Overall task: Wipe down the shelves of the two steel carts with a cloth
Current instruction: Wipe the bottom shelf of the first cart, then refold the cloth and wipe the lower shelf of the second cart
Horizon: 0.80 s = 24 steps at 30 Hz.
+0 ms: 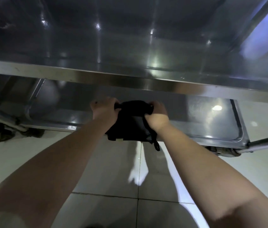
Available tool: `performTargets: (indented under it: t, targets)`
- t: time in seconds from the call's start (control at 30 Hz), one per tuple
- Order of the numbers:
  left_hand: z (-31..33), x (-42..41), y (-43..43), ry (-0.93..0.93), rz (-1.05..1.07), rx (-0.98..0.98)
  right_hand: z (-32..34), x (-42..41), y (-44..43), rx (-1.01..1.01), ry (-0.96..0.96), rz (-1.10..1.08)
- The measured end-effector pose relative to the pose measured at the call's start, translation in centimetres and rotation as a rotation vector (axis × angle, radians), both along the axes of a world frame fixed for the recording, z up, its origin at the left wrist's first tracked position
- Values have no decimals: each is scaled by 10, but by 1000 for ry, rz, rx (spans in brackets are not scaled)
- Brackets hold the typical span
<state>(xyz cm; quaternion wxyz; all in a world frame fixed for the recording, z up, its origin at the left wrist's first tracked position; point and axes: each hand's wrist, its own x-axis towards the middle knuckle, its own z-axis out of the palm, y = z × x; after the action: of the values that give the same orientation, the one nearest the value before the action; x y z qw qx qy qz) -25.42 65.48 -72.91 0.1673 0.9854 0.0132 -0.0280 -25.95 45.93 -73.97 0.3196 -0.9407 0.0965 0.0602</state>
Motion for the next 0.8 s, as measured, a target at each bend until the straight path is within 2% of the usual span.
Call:
performTargets:
  t: [0.13, 0.27, 0.33, 0.53, 0.7, 0.8]
  targets:
    - [29, -34, 5, 8, -10, -237, 42, -33, -16, 54, -99, 177]
    - [89, -83, 14, -205, -158, -310, 101, -102, -43, 303, -304, 254]
    - [127, -104, 12, -204, -252, -340, 132, -134, -62, 376, -389, 295]
    - [217, -127, -21, -343, -404, -509, 225, -170, -120, 497, -611, 114]
    - [269, -103, -69, -334, -387, -644, 271, -161, -148, 615, -627, -66]
    - [299, -93, -97, -373, -389, -658, 296, -153, -159, 678, -634, -155]
